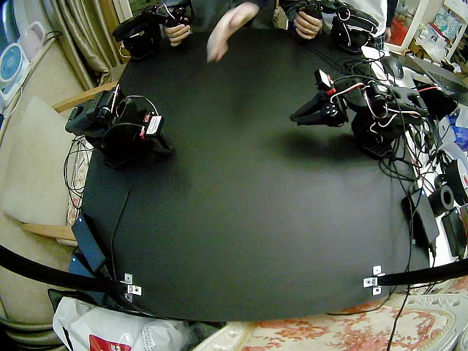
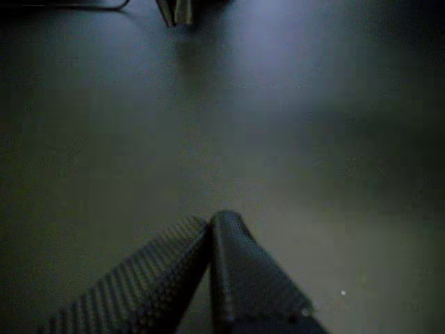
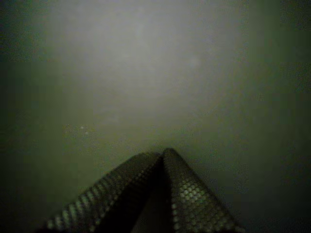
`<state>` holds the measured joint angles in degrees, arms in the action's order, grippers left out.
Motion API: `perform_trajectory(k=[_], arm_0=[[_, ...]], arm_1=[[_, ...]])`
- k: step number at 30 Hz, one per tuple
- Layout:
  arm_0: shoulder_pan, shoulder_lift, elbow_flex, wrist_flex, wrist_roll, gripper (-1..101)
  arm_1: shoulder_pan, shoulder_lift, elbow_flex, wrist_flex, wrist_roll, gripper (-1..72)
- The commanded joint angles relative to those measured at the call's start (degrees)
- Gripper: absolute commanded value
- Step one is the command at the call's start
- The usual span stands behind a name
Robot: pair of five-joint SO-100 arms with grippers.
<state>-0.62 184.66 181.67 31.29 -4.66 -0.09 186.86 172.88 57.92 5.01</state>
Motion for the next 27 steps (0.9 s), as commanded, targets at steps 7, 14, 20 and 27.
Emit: perform_trajectory(k=[7, 14, 20, 27], arm_0=[[-1.9, 1.1, 0.7, 1.6, -1.9, 0], [-0.9, 1.1, -4.6, -8.1, 2.8, 0], [-4.0, 1.0, -15.6, -16.8, -10.5, 0], [-5.1, -27.1, -49.1, 3.3, -16.0, 0]], arm_1=[[-1.7, 0.6, -0.6, 0.7, -4.0, -0.3], [-4.5, 0.7, -0.6, 0.8, -7.6, -0.3], [-5.5, 0.7, -0.6, 0.9, -8.9, -0.3], [-5.8, 0.7, -0.6, 0.9, -9.1, -0.3]])
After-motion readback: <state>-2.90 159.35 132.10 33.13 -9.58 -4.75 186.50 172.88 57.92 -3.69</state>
